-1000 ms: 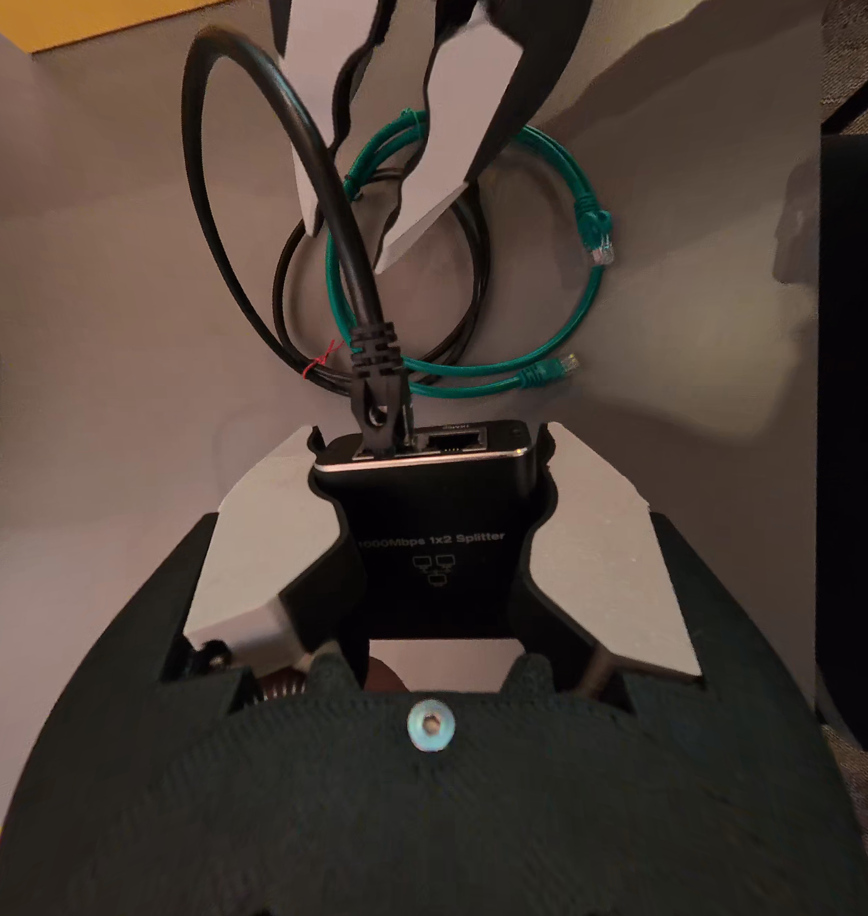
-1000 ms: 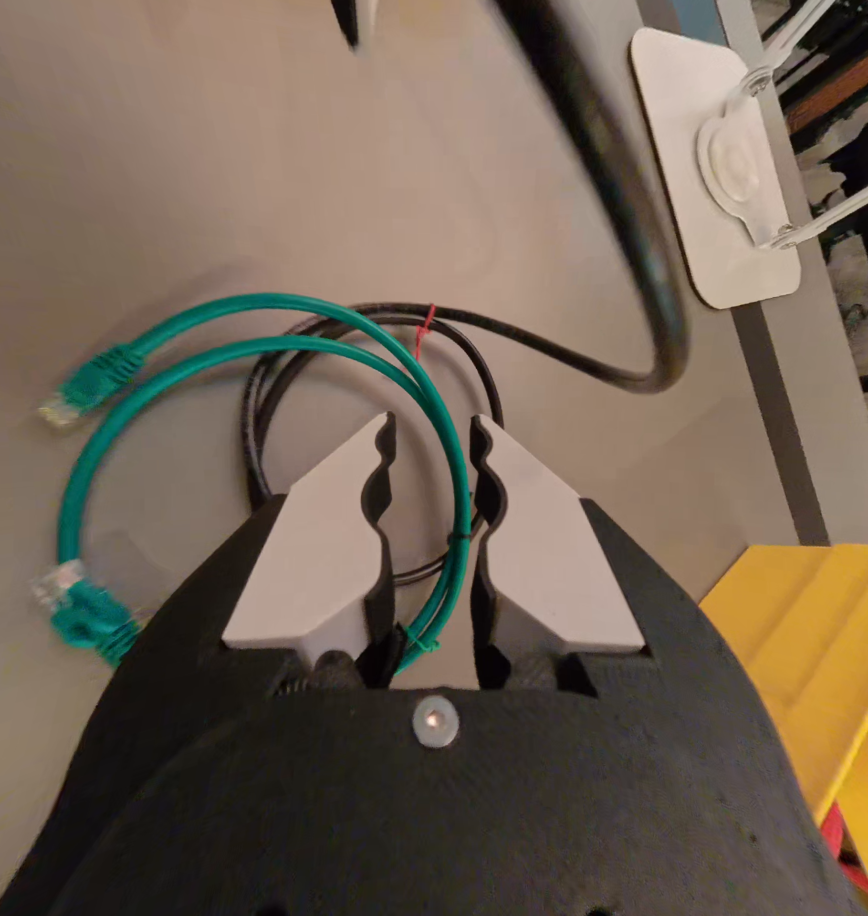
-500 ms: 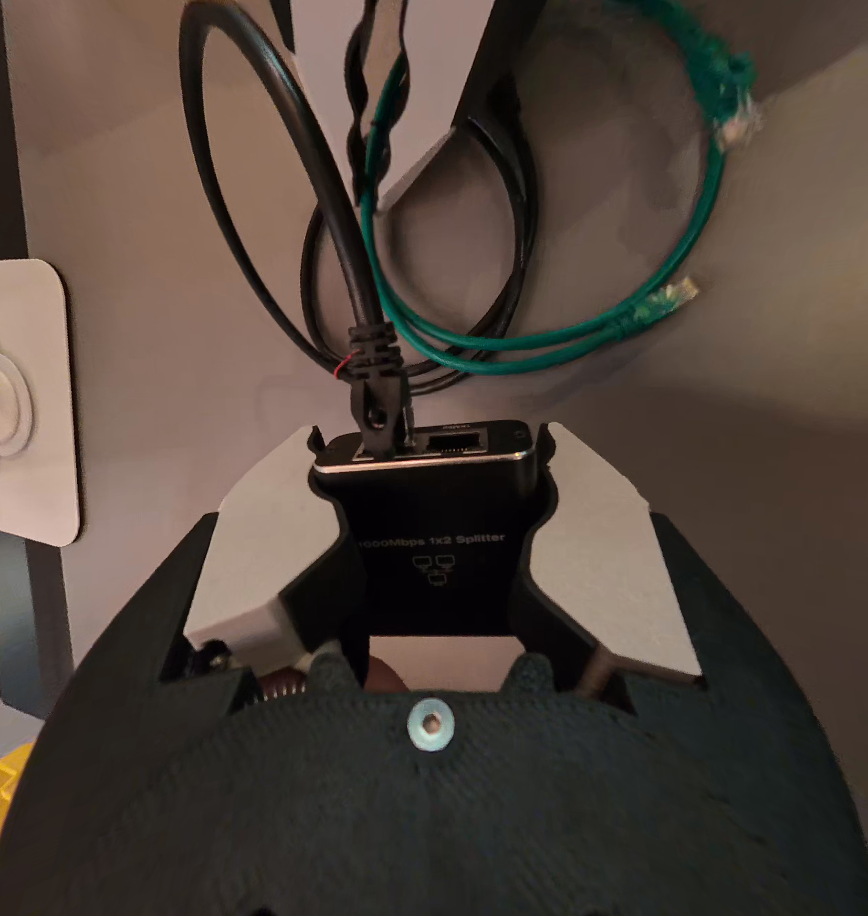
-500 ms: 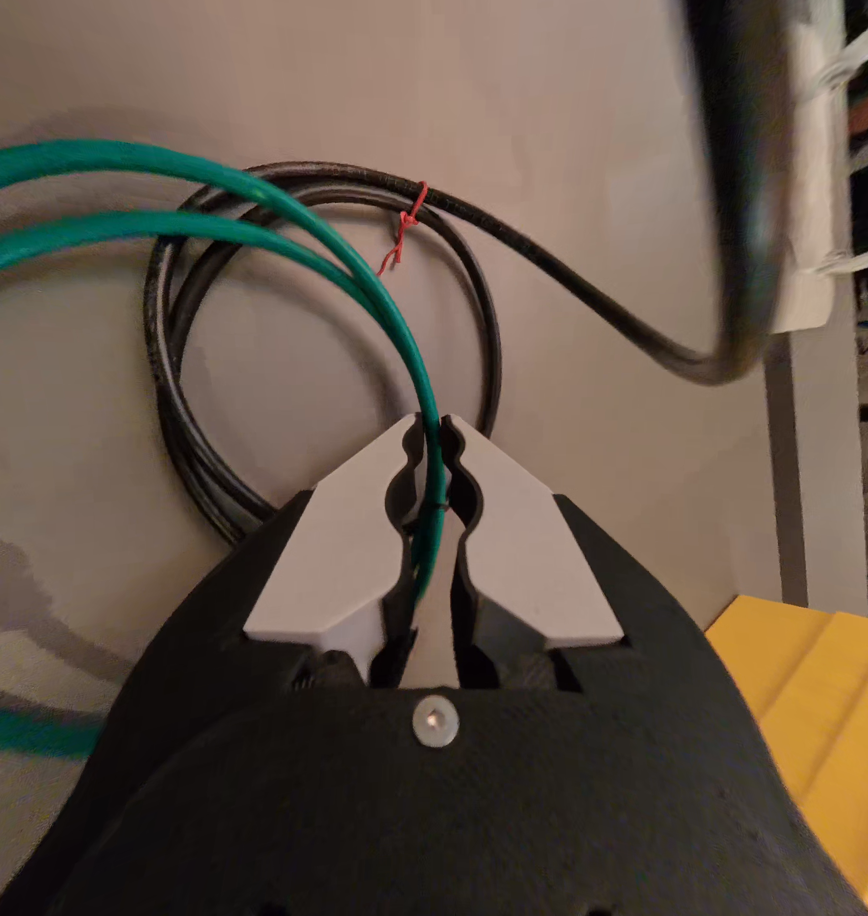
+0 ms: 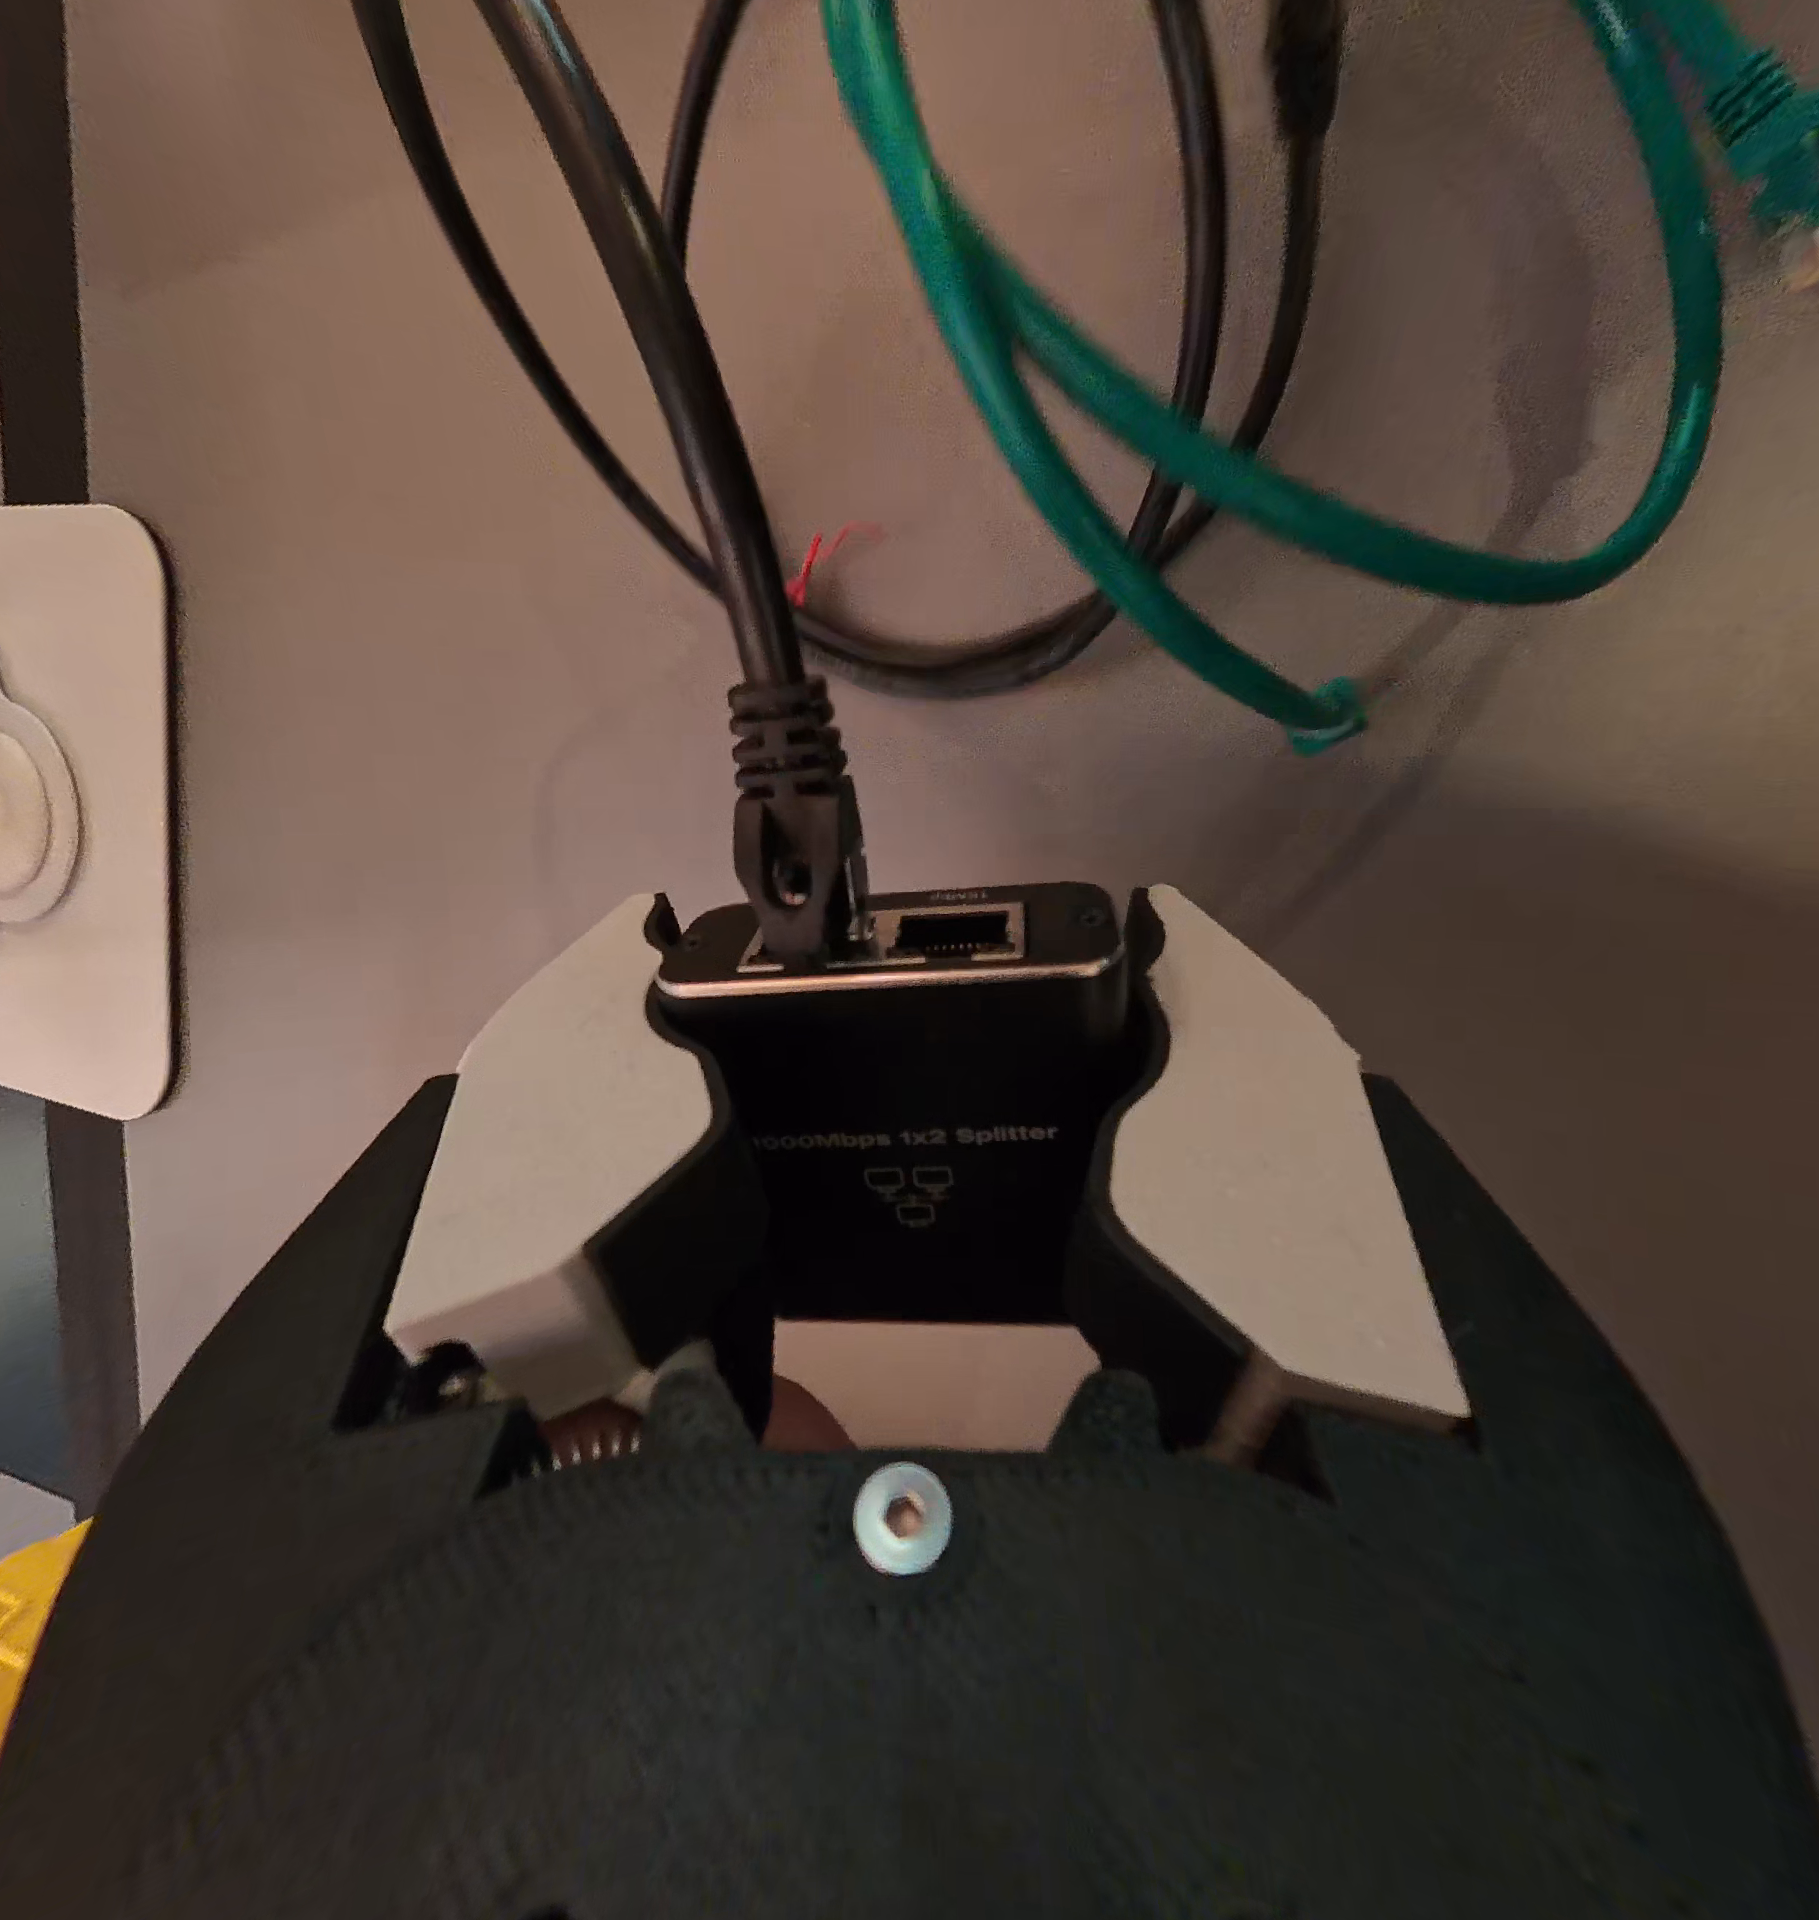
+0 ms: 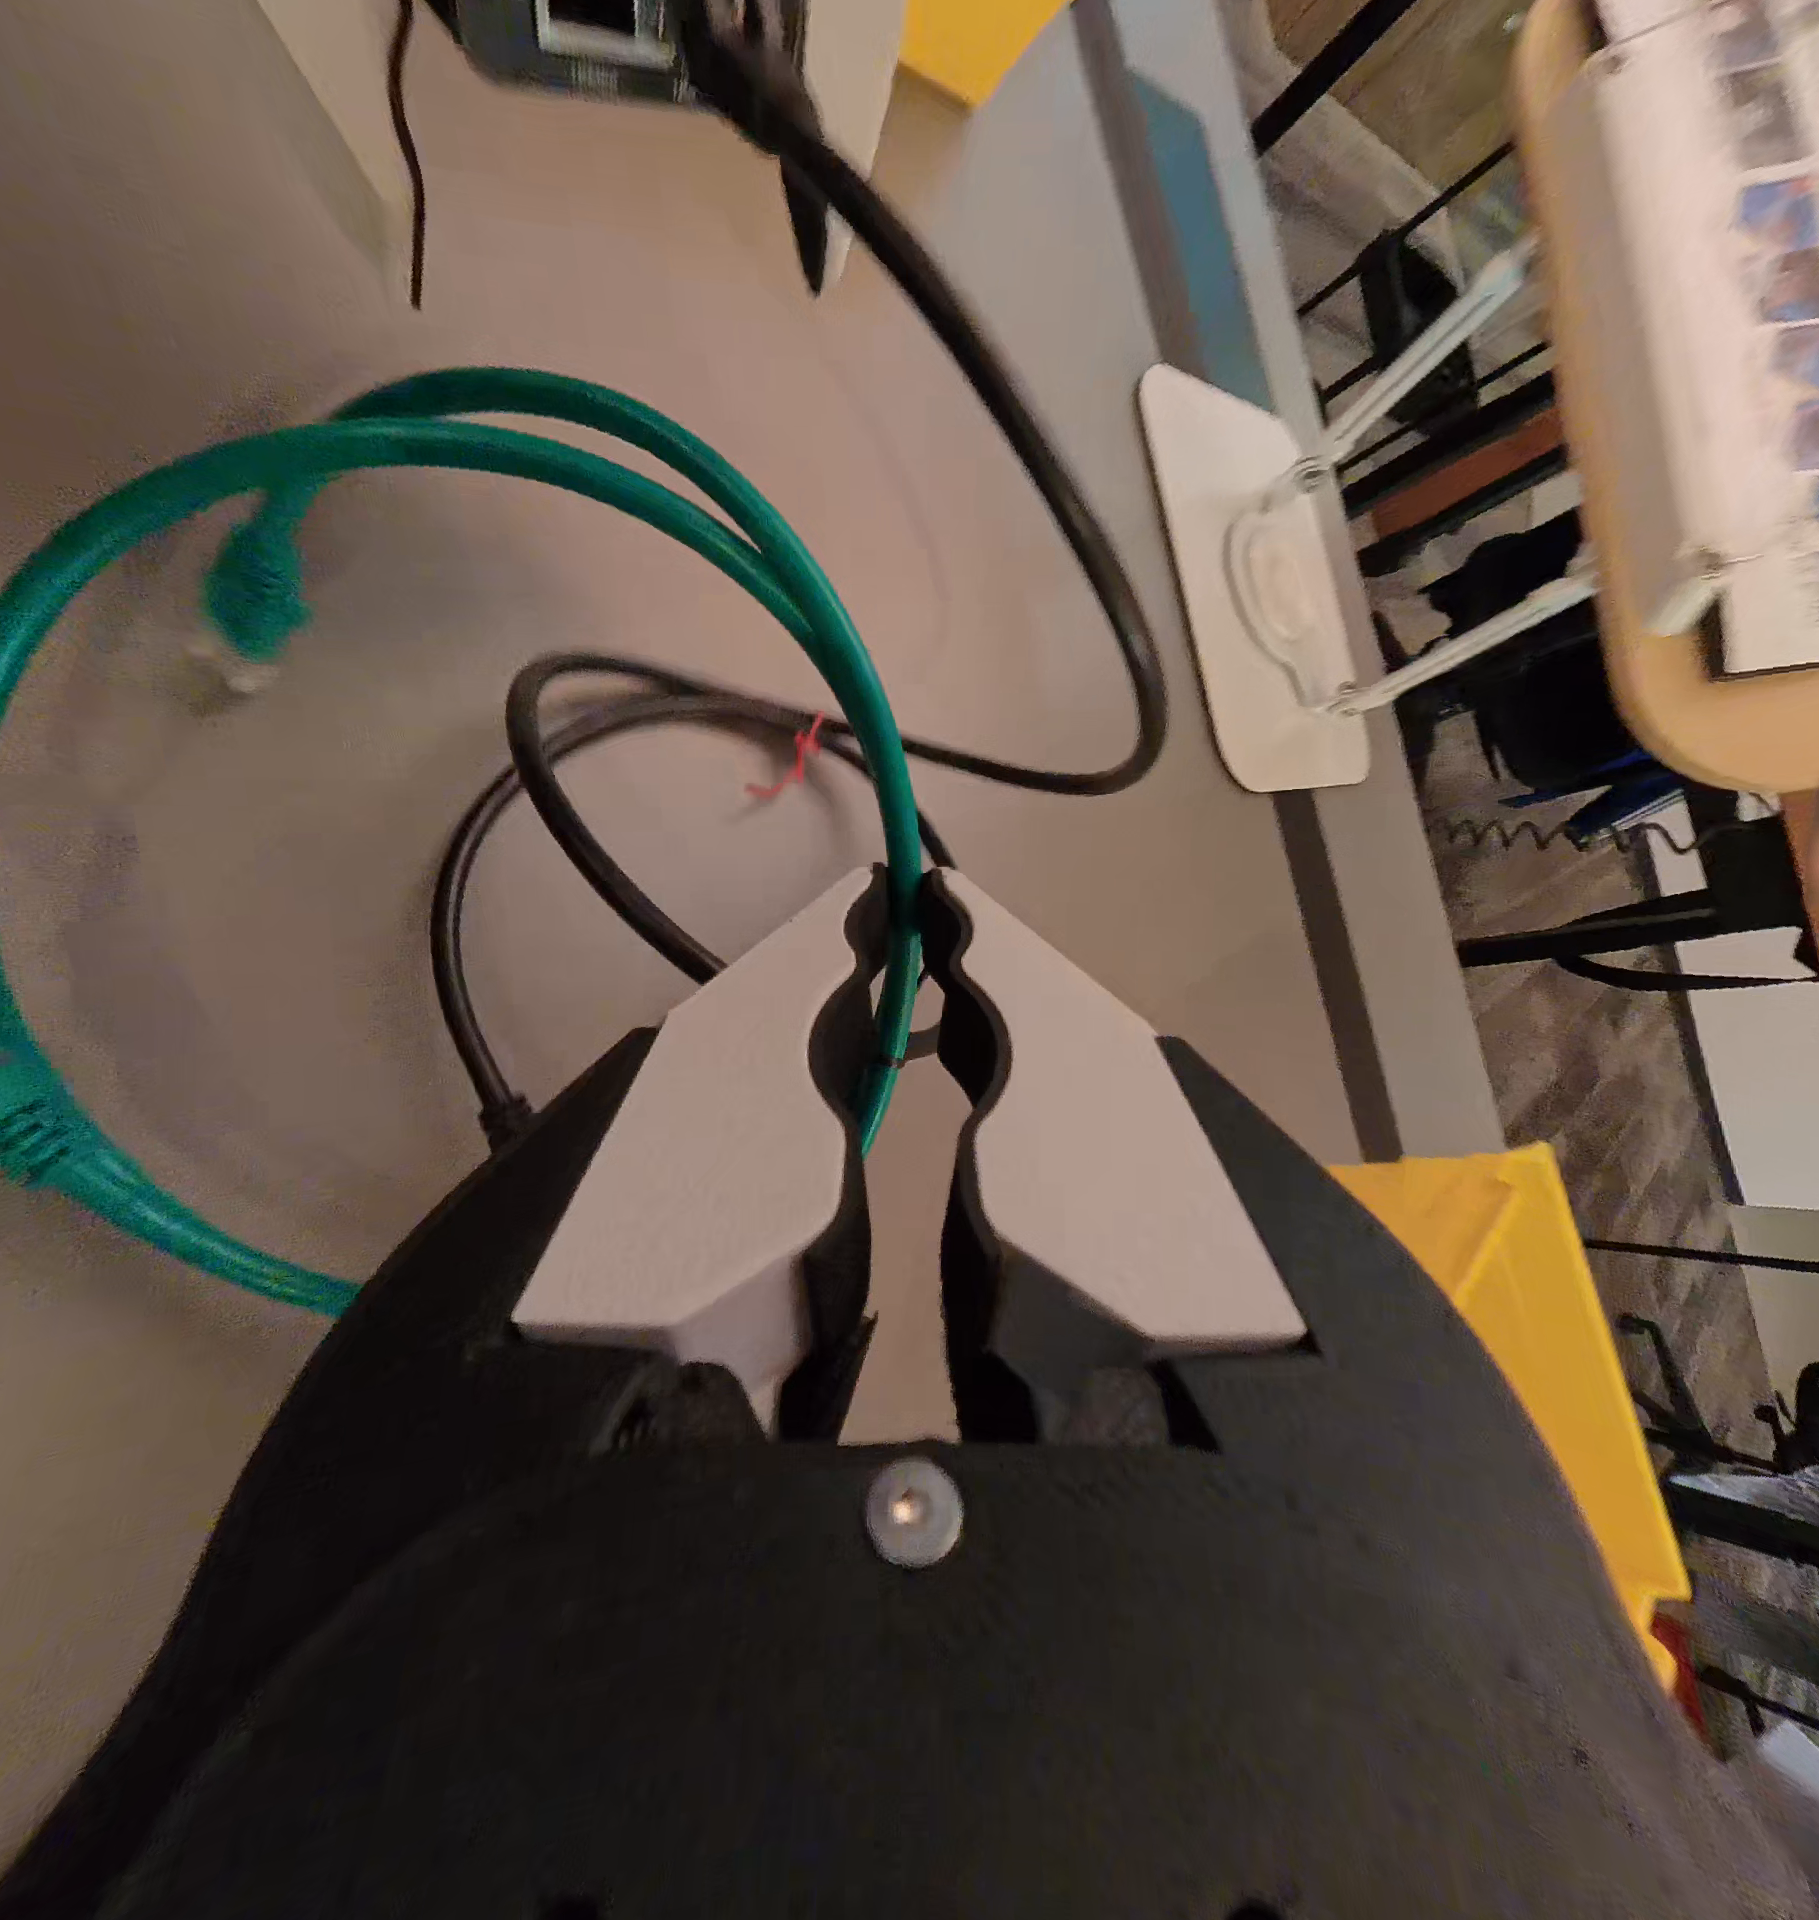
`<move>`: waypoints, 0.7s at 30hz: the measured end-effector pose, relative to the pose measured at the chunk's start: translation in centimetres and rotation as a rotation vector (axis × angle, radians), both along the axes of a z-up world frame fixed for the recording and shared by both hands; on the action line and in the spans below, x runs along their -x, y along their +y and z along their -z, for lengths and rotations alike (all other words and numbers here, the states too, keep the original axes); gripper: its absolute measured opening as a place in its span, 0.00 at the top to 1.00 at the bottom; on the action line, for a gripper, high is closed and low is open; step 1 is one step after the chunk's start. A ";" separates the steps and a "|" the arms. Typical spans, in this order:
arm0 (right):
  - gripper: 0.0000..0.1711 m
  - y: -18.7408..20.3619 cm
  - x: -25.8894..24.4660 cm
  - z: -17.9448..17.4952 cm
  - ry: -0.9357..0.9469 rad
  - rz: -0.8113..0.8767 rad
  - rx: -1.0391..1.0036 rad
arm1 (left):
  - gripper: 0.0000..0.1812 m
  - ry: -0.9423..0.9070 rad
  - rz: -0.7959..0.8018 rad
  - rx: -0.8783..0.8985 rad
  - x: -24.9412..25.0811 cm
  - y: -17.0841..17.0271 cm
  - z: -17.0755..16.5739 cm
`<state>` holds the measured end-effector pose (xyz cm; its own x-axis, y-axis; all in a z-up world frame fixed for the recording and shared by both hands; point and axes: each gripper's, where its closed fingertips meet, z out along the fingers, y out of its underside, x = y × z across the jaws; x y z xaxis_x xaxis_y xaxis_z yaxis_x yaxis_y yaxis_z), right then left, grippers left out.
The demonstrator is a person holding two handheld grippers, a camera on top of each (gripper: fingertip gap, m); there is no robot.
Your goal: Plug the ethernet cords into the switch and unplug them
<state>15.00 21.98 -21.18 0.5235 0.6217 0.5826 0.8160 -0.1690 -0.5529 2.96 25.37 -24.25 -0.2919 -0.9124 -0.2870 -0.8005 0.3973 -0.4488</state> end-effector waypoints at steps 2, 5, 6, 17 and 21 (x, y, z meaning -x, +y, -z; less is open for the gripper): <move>0.98 -0.8 -0.6 -2.6 0.014 0.008 -0.046 | 0.58 -0.004 -0.001 0.007 -0.2 0.1 -0.2; 0.98 -1.9 -2.4 -6.3 0.011 0.031 -0.101 | 0.58 -0.015 -0.003 0.001 -0.7 0.5 -0.7; 0.98 -2.3 -3.2 -7.6 0.032 0.041 -0.113 | 0.58 -0.026 0.000 0.008 -0.9 0.5 -0.9; 0.97 -3.6 -10.6 -14.1 0.147 0.130 -0.166 | 0.58 -0.051 0.001 0.090 -3.3 0.4 0.2; 0.98 -3.2 -15.8 -17.2 0.193 0.266 -0.262 | 0.58 -0.042 -0.006 0.087 -3.2 0.5 0.4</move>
